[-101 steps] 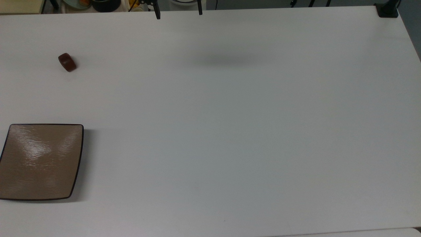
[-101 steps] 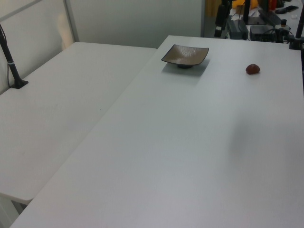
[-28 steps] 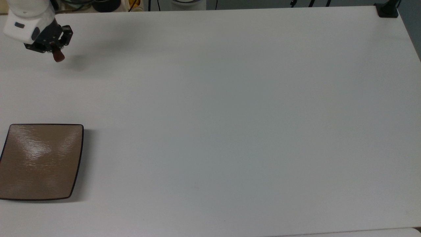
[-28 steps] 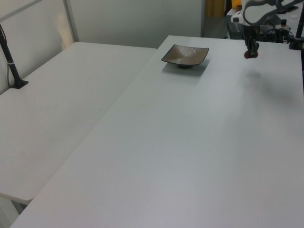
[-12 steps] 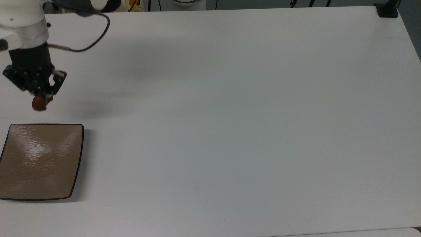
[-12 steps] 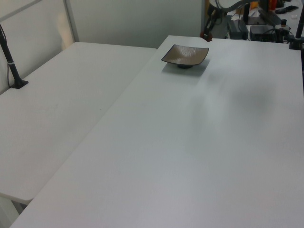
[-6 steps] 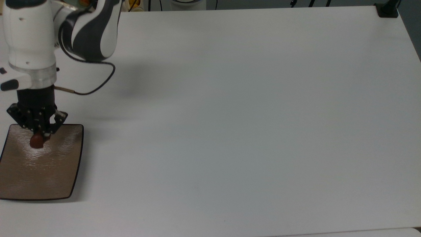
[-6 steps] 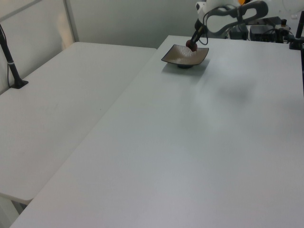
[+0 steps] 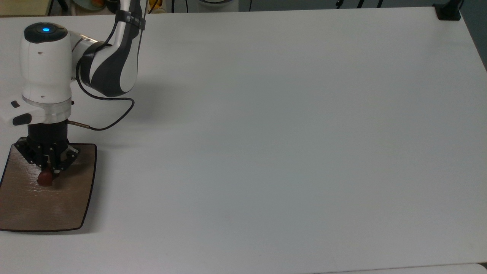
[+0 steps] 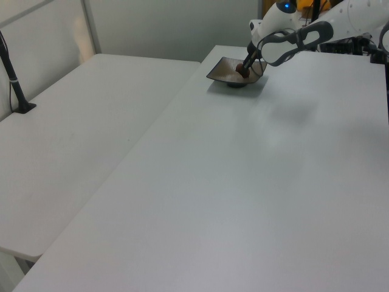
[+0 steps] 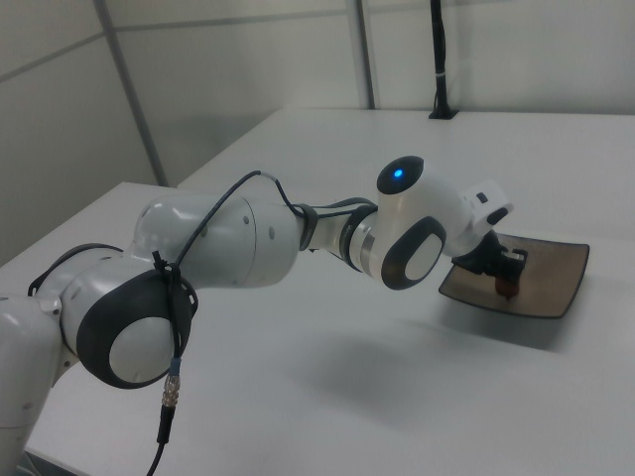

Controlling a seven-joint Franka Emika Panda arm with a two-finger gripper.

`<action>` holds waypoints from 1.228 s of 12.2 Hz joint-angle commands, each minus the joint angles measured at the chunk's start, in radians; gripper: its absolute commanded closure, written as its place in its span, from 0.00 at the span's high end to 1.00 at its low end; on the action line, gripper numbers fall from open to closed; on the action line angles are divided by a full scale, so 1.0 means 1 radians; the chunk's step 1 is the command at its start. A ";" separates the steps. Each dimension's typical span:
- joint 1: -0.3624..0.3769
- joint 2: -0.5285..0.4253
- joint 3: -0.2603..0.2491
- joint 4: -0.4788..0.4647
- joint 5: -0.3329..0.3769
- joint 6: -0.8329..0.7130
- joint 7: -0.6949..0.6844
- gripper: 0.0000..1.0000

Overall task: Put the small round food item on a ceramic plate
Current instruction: 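Open the gripper to release the food item onto the plate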

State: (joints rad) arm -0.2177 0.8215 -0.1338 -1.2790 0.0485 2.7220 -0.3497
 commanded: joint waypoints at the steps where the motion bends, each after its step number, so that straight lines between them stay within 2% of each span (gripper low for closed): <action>1: -0.002 0.034 0.006 0.017 0.016 0.038 -0.002 0.51; 3: -0.002 0.044 0.008 0.014 0.008 0.058 -0.006 0.77; 4: 0.000 0.044 0.008 0.013 0.004 0.058 -0.009 0.81; 6: 0.000 0.044 0.008 0.010 0.002 0.058 -0.009 0.98; 8: 0.003 0.038 0.008 -0.003 0.002 0.059 -0.005 1.00; 9: 0.008 0.004 0.008 -0.023 -0.001 0.055 -0.005 1.00; 11: 0.015 -0.127 0.008 -0.132 -0.019 0.033 -0.005 1.00; 12: 0.024 -0.200 0.008 -0.182 -0.019 -0.016 -0.005 1.00; 15: 0.034 -0.361 0.008 -0.197 -0.019 -0.280 -0.002 1.00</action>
State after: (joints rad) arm -0.1979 0.6603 -0.1297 -1.3577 0.0429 2.6375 -0.3503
